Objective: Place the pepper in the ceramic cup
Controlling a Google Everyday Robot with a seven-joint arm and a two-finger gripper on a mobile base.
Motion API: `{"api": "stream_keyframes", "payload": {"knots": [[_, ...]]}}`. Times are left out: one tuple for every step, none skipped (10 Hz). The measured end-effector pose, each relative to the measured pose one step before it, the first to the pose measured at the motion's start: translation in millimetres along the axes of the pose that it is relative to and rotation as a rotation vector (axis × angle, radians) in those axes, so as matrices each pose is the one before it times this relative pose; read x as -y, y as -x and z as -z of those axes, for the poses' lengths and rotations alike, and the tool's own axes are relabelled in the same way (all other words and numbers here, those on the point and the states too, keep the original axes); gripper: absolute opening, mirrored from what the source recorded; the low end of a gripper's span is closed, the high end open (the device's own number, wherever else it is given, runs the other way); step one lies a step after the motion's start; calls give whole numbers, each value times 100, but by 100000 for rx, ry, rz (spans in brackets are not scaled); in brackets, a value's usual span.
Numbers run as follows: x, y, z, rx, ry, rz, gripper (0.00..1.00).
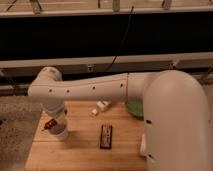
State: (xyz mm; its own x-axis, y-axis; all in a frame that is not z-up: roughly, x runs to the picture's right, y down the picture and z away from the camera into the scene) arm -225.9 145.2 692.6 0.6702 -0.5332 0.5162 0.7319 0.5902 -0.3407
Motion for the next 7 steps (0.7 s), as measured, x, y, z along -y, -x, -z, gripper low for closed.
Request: {"api": "stream_keyframes", "payload": {"knots": [[-66,26,151,-441,-178,249,80],[-40,93,209,-542,-269,224,80],[-46,-23,199,-383,-269,-79,80],[-26,-159,434,-517,-1041,-1090,80],[170,-298,346,-333,-1153,-1081,80],[464,-753,250,235,-106,227,80],[25,-476,-44,-243,1767,610,78]]}}
